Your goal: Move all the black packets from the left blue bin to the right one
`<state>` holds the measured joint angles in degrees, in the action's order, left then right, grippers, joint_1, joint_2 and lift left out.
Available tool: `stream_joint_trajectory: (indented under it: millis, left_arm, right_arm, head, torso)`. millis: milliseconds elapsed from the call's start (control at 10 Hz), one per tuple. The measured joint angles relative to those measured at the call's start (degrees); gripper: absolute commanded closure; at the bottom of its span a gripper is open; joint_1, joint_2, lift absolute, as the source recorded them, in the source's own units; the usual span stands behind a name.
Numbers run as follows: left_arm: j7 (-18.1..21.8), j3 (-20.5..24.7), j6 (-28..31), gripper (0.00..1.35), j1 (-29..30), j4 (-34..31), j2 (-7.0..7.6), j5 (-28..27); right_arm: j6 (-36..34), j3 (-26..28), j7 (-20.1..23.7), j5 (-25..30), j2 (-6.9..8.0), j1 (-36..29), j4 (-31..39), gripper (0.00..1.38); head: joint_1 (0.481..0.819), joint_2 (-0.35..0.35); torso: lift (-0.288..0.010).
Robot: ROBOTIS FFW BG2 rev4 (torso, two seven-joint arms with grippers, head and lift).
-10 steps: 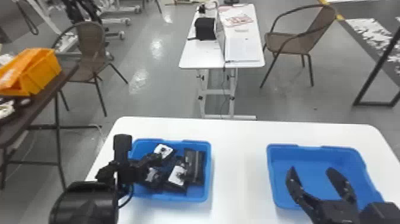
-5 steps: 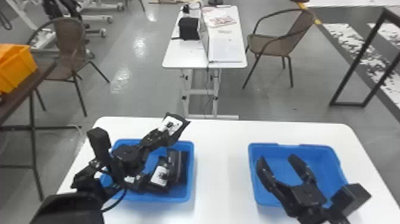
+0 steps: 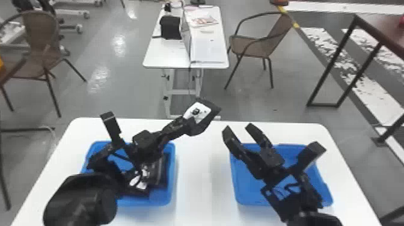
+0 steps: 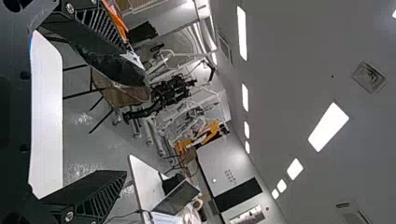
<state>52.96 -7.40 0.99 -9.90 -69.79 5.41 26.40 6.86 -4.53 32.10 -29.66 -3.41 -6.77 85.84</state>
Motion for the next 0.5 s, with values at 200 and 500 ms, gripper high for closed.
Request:
stream_joint_trajectory:
  millis: [200,500]
  left_arm:
    - [0.6,-1.2,1.5,1.21,-1.2,0.8,-0.6,0.9]
    - [1.6,-4.5,2.2,1.21,-3.0,3.9,-1.6,1.6]
  right_arm:
    - [-0.2,0.0,0.4,-0.4,0.72,3.5,-2.8,0.09]
    - [-0.7,-0.4,0.7,-1.1,1.45,5.9,-3.6,0.1]
  head:
    - [0.695,-0.079]
    - [0.695,-0.102]
  torso:
    - [0.0]
    - [0.0]
